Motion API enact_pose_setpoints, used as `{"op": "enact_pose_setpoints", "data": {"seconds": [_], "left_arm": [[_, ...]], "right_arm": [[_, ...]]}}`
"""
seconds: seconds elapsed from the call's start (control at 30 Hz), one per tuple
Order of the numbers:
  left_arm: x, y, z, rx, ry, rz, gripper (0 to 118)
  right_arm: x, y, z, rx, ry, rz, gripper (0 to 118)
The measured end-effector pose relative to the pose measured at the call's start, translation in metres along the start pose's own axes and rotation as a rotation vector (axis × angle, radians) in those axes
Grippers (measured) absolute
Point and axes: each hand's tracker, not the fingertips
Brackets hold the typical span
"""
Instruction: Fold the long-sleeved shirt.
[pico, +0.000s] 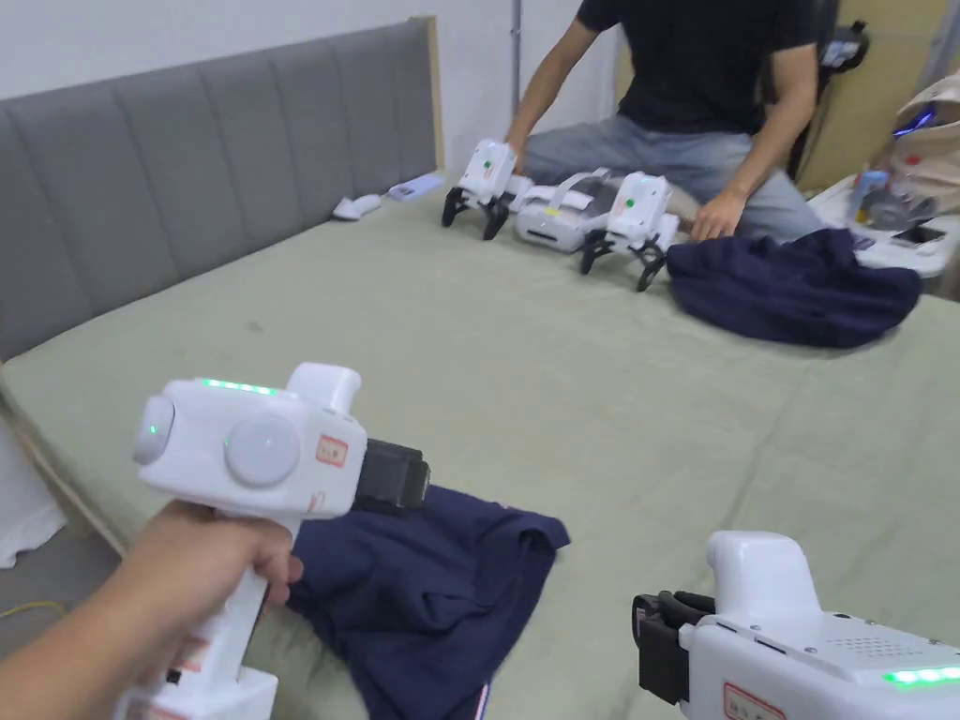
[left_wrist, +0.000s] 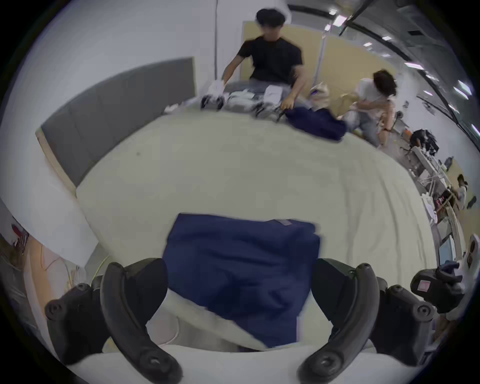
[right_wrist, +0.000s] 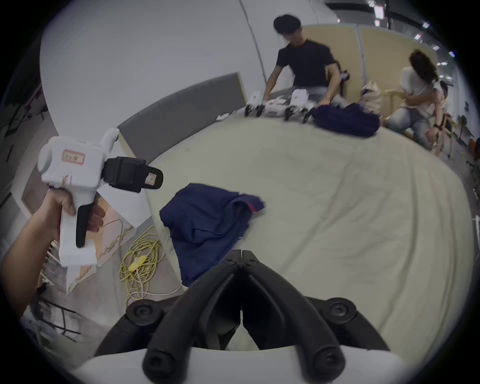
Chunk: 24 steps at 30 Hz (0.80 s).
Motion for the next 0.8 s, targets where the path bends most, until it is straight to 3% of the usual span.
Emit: {"op": "enact_pose_setpoints", "data": {"seconds": [0.17,0.33,0.5,0.67,0.7,0.73,0.77,0.8], "left_arm": [[0.127,-0.030,0.052,0.145,-0.078,-0.077,111],[0.260,-0.060,0.098,0.277,-0.221,-0.197,111],[0.355,-0.091,0.137,0.334,-0.364,-0.319,111],[0.400,-0.112,0.162,0.332,-0.422,-0.402,111],[0.403,-0.114,0.165,0.336,-0.422,-0.400,111],[0.403,-0.114,0.168,0.336,-0.424,-0.404,111],[0.401,-0.114,0.171,0.337,-0.424,-0.404,111],[0.399,-0.111,0.175,0.344,-0.419,-0.398,111]], "right_arm": [[0.039,-0.023,0.113,0.083,-0.170,0.006,0],[0.088,-0.075,0.226,0.144,-0.456,-0.020,0],[0.129,-0.131,0.314,0.183,-0.676,-0.141,0],[0.151,-0.165,0.359,0.239,-0.760,-0.255,2],[0.148,-0.168,0.363,0.267,-0.773,-0.266,15],[0.146,-0.170,0.369,0.319,-0.792,-0.275,55],[0.145,-0.172,0.372,0.363,-0.821,-0.303,118],[0.147,-0.171,0.373,0.356,-0.834,-0.337,113]]}}
